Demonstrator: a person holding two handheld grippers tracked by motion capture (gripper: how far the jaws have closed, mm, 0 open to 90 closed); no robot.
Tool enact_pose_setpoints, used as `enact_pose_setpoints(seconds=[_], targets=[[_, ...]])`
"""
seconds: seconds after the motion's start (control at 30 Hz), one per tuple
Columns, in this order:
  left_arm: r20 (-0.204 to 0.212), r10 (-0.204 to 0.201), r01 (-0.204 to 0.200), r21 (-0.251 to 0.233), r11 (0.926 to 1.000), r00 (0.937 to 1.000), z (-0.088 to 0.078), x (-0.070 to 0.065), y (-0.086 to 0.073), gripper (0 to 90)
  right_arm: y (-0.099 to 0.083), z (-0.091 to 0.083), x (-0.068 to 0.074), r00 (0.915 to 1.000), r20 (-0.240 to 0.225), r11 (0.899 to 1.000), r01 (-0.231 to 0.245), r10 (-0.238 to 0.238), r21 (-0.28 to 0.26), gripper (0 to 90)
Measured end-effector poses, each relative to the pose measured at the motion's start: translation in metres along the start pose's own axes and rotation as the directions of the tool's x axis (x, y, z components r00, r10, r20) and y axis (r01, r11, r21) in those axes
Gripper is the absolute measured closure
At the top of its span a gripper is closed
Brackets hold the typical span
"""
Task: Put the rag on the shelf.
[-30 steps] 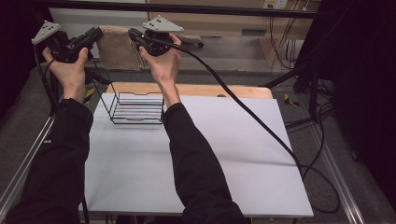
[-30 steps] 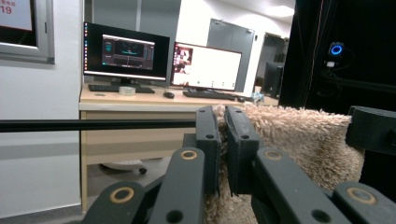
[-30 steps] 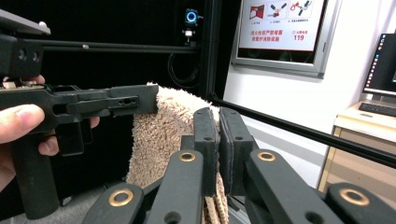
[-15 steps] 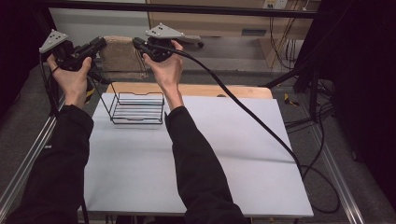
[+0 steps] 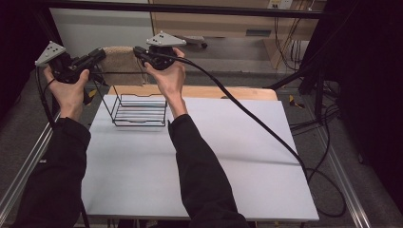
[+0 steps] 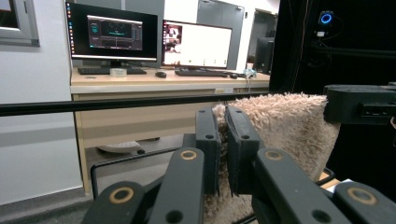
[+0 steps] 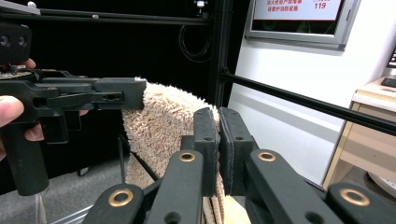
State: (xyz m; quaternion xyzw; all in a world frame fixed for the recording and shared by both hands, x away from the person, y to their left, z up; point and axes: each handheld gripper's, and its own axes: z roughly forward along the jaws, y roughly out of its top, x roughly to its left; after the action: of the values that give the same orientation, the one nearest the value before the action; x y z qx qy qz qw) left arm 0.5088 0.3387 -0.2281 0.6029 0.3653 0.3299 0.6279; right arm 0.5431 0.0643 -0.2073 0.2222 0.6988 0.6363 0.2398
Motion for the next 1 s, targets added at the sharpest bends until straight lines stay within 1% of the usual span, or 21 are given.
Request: enact_pose_setpoints(seconds=[0.1,0.17,0.33,0.5,0.7,0.87,0.93,1.0], targets=[[0.0,0.0,0.0,0.007,1.0,1.0,-0.001,0.0,-0.001,84.1,-0.001,-0.001,0.002,1.0,-0.002,1.0,0.005,-0.005,0.007,86.3],[-0.003,0.0,0.0,0.015,0.9999,1.0,-0.001,0.0,-0.005,84.1,-0.002,-0.001,0.002,0.9999,-0.002,1.0,0.012,-0.012,0.017,86.3],[0.001,-0.004,0.004,0.011,0.9999,1.0,-0.003,0.0,-0.009,84.0,-0.004,-0.001,0.004,0.9996,-0.01,0.999,0.025,-0.025,0.029,86.3],[0.005,0.01,-0.01,0.02,0.9997,0.9999,-0.007,0.0,-0.011,84.0,-0.004,-0.002,0.005,0.9992,-0.021,0.999,0.034,-0.033,0.038,86.3],[0.016,0.011,-0.012,0.032,0.9994,0.9998,-0.012,-0.001,-0.015,83.7,-0.005,-0.005,0.009,0.9984,-0.038,0.997,0.044,-0.042,0.066,86.2],[0.02,0.03,-0.031,0.052,0.9982,0.9993,-0.016,-0.004,-0.018,83.5,-0.006,-0.009,0.014,0.9963,-0.055,0.993,0.071,-0.066,0.093,86.1],[0.018,0.044,-0.045,0.06,0.9972,0.9988,-0.018,-0.005,-0.019,83.4,-0.007,-0.01,0.015,0.9954,-0.059,0.991,0.081,-0.075,0.103,86.1],[0.018,0.048,-0.05,0.068,0.9965,0.9987,-0.02,-0.007,-0.019,83.3,-0.008,-0.011,0.016,0.9944,-0.064,0.989,0.091,-0.084,0.115,86.1]])
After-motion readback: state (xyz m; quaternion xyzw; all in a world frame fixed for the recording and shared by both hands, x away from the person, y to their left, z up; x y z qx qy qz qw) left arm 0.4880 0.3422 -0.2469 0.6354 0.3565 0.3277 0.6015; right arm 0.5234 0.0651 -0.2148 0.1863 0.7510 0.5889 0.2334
